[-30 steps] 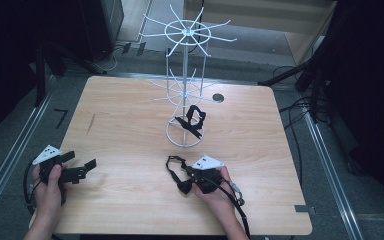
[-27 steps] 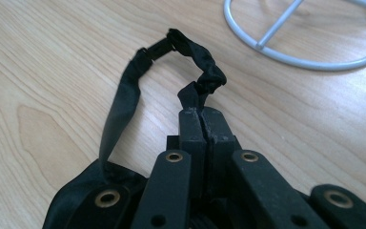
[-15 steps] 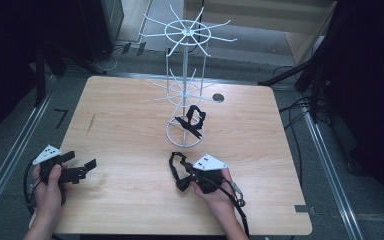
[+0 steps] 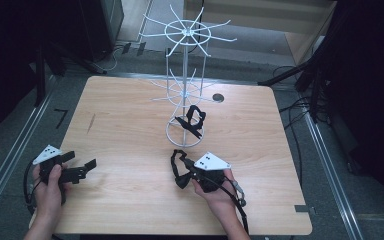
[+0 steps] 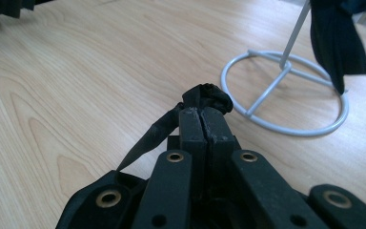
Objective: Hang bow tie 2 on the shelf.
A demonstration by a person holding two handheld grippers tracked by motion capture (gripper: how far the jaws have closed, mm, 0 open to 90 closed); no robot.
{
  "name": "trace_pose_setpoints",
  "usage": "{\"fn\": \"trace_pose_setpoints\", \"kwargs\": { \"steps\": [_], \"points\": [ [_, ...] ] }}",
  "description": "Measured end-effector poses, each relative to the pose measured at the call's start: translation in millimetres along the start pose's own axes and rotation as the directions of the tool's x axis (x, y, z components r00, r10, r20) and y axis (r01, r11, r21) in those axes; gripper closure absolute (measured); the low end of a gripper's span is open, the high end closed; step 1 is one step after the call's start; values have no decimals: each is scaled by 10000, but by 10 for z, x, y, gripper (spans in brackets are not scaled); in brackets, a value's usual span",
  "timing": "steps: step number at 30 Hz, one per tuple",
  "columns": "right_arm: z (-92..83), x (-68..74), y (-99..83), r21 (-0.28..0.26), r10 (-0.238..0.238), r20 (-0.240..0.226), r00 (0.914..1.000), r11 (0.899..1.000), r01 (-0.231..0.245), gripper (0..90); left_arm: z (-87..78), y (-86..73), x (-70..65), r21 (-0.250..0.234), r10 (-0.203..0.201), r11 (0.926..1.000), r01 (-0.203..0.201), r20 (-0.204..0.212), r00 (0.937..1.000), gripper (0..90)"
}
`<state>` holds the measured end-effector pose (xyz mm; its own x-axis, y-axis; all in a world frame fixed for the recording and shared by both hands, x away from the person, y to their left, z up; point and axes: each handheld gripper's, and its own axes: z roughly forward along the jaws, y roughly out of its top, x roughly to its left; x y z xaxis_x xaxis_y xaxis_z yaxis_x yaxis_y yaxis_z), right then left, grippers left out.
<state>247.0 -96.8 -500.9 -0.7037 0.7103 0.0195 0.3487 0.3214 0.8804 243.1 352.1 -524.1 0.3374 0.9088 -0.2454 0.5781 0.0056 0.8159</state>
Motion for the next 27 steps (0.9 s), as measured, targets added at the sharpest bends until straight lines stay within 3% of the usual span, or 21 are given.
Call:
{"fn": "trace_pose_setpoints", "kwargs": {
  "steps": [27],
  "points": [
    [-188,96,317,-996,-290,-137,9995,9946,275,899,-2,-1,-10,0,70,10000,-70,-61,10000,0]
  ]
}}
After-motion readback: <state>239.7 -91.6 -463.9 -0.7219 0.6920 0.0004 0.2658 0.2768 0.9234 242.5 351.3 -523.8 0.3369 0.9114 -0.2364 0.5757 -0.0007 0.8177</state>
